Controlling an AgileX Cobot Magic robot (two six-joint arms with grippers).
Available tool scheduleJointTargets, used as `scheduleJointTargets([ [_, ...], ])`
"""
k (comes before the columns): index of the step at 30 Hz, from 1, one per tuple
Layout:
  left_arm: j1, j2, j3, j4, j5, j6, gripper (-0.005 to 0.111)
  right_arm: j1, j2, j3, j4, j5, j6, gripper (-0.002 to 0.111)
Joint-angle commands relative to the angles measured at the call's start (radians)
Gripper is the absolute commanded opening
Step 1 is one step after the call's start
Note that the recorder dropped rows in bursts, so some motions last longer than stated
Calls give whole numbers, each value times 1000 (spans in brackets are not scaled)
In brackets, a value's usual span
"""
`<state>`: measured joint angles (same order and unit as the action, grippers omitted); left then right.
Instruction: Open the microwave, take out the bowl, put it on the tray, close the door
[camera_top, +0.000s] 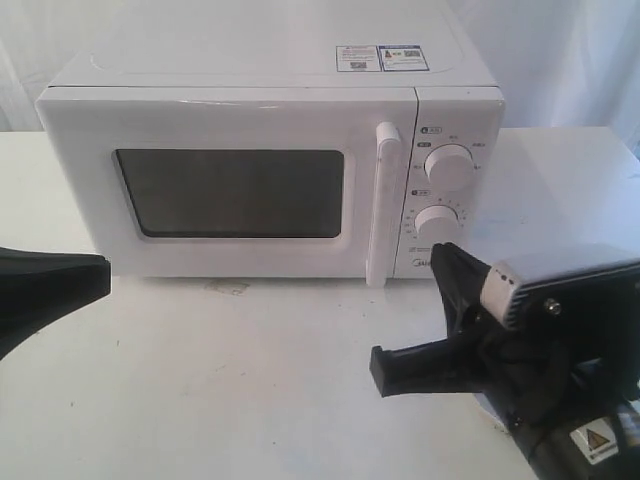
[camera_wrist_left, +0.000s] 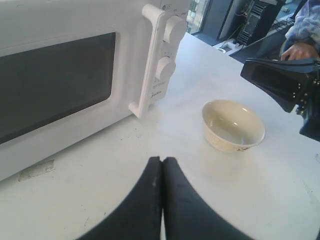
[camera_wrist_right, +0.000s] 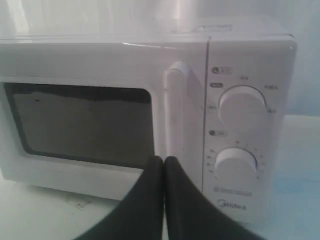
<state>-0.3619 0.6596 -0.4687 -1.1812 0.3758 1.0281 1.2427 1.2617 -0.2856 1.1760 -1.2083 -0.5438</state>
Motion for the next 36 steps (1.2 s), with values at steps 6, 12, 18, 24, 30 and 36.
scheduleJointTargets([
  [6, -3, -8, 7, -23, 14, -4, 0, 3, -6, 8, 87, -13, -11, 0],
  [12, -3, -8, 7, -23, 12, -4, 0, 3, -6, 8, 87, -13, -11, 0],
  [18, 26, -43, 7, -19, 21, 0, 0, 3, -6, 8, 87, -13, -11, 0],
  [24, 145, -227, 7, -7, 103, -5, 0, 3, -6, 8, 87, -13, -11, 0],
  [30, 246, -444, 7, 103, 306, -7, 0, 3, -6, 8, 87, -13, -11, 0],
  [36, 262, -517, 7, 150, 332, -86, 0, 3, -6, 8, 87, -13, -11, 0],
])
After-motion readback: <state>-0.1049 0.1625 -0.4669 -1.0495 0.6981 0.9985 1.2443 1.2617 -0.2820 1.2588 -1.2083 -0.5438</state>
